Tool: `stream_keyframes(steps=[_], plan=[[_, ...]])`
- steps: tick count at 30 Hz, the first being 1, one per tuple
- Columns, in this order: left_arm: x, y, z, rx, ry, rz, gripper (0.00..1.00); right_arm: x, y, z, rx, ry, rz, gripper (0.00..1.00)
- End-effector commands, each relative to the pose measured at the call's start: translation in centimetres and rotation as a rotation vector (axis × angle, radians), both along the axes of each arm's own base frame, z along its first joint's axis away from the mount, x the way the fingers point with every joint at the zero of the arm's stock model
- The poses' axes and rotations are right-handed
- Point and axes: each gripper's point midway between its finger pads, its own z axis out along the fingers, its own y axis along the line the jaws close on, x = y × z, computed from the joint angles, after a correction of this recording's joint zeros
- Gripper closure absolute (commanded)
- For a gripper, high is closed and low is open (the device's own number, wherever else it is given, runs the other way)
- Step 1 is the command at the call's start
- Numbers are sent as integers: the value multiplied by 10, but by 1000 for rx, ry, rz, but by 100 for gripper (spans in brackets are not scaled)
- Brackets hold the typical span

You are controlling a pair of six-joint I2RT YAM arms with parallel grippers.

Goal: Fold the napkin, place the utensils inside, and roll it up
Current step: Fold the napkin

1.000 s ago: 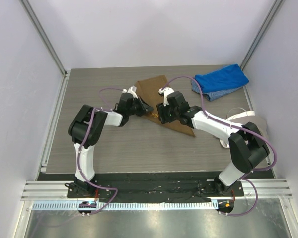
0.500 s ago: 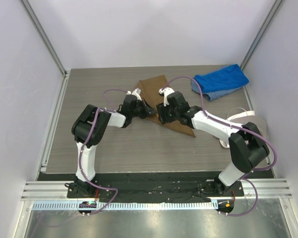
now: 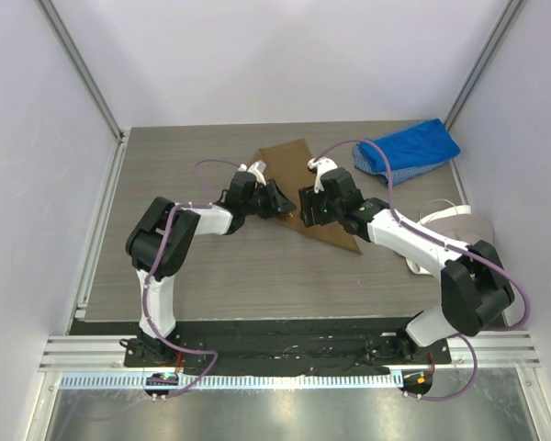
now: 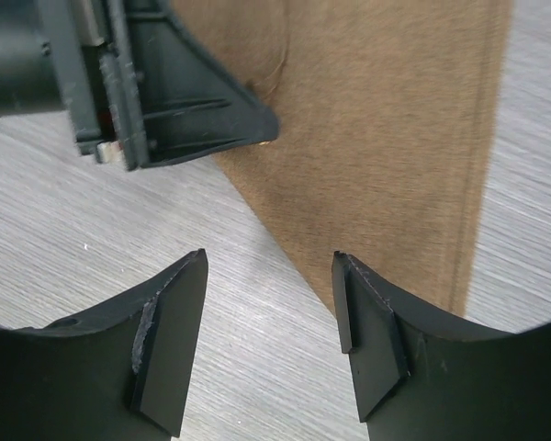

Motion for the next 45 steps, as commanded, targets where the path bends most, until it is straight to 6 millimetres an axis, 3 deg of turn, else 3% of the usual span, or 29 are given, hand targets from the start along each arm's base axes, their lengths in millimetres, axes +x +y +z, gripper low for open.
stream_keyframes(steps=[1,5,9,16,17,19,20,22,23,30,34,38,45], plan=[[-5,-2,49,-16,-91,-41,52,4,-18,26,41,-51,-103,35],[-12,9,58,17,-81,-7,35,6,-43,21,50,-27,-231,35],[-19,19,66,61,-86,-2,27,6,-64,10,107,41,-313,34],[-27,29,75,118,-81,-7,22,0,-87,-10,125,120,-412,34],[-29,32,84,123,-86,3,21,-1,-94,-14,139,141,-454,34],[-37,48,78,206,-28,33,20,-10,-99,-24,155,184,-477,34],[-36,53,95,216,-46,47,19,-11,-104,-27,174,202,-505,34],[-44,71,100,274,-21,60,17,-20,-104,-35,189,240,-509,34],[-47,80,117,269,-50,68,16,-23,-105,-38,198,255,-523,34],[-57,178,146,312,4,200,9,-43,-128,-61,164,331,-621,34],[-59,208,157,399,-33,228,9,-46,-137,-67,161,347,-662,34],[-57,219,156,474,-58,239,8,-49,-141,-75,151,375,-680,35],[-56,220,152,475,-58,239,7,-57,-143,-88,137,410,-694,39]])
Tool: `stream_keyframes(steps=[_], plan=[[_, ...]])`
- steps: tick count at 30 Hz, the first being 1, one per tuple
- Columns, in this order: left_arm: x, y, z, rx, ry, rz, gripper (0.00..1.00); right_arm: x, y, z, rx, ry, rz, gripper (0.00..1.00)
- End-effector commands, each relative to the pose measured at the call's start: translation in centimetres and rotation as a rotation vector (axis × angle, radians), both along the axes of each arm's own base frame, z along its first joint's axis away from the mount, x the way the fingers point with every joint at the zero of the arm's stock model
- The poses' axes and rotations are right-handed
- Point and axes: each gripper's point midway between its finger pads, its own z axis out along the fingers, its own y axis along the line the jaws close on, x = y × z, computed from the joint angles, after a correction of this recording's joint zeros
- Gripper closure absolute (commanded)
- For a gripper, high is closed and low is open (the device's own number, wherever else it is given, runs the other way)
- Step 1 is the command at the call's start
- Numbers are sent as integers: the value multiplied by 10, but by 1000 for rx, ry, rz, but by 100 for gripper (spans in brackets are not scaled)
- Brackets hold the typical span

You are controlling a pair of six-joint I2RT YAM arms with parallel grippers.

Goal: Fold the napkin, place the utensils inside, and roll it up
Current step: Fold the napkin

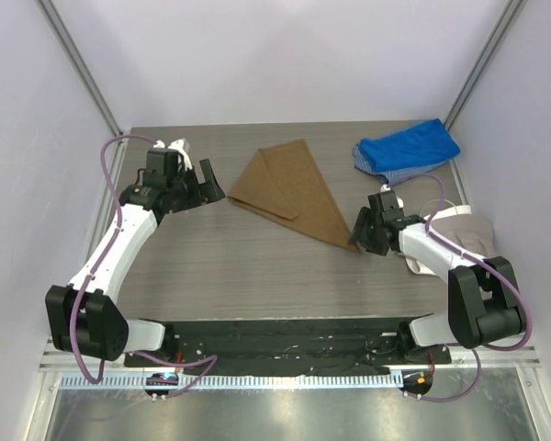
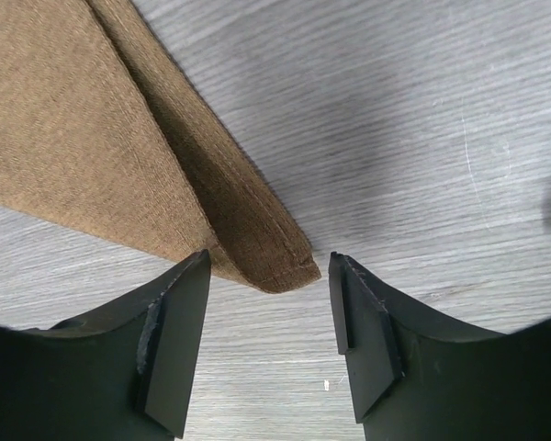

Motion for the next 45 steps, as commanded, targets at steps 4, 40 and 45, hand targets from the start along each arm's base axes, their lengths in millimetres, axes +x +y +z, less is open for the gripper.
stream_keyframes(steps=[4,40,45], plan=[[1,4,7,33,-31,-9,7,-6,-6,-12,-7,34,-38,43],[-2,13,-1,62,-37,24,7,18,17,3,84,-44,63,92],[-3,13,-1,63,-39,24,7,38,32,28,128,-124,80,98]])
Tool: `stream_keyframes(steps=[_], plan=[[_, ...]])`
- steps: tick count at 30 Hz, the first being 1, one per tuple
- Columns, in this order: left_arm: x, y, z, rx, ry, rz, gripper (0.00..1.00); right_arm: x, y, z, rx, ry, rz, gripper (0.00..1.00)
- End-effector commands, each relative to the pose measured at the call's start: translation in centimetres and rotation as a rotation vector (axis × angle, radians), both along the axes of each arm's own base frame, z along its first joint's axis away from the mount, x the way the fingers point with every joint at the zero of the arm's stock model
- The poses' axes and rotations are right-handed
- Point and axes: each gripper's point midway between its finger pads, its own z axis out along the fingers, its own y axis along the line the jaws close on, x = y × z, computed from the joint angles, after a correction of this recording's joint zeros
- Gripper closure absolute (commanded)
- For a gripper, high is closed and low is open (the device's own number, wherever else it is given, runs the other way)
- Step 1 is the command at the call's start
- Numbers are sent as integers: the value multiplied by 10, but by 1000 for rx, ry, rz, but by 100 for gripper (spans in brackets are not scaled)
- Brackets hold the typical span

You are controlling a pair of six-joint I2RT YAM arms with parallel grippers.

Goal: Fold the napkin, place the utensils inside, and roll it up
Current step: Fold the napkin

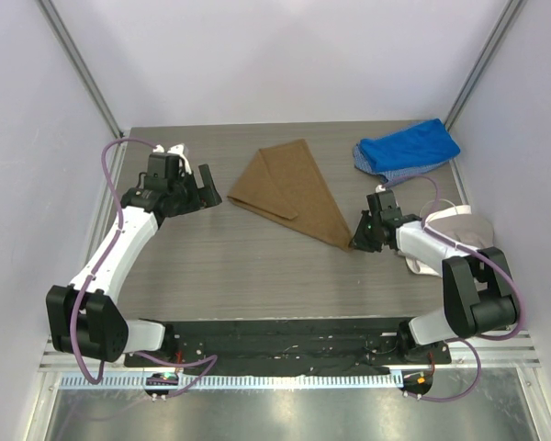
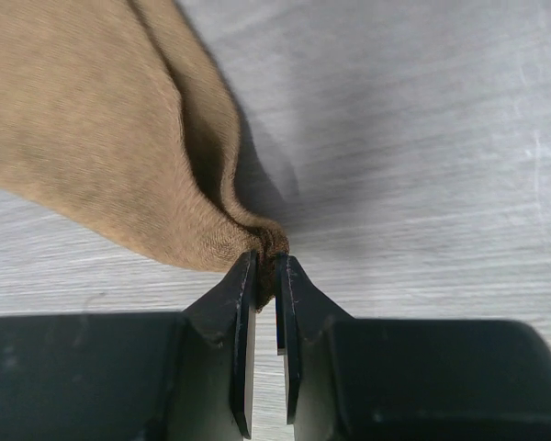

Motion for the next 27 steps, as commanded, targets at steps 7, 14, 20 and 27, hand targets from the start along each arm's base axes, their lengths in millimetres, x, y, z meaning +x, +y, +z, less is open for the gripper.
stream_keyframes(steps=[7,14,20,27], plan=[[1,2,14,4,-63,1,7,74,53,74,100,-268,76,99],[0,4,14,11,-67,7,7,114,113,97,147,-360,174,99],[0,5,13,10,-62,9,7,144,168,113,238,-421,245,99],[1,5,14,-3,-59,11,7,162,215,128,326,-469,305,99]])
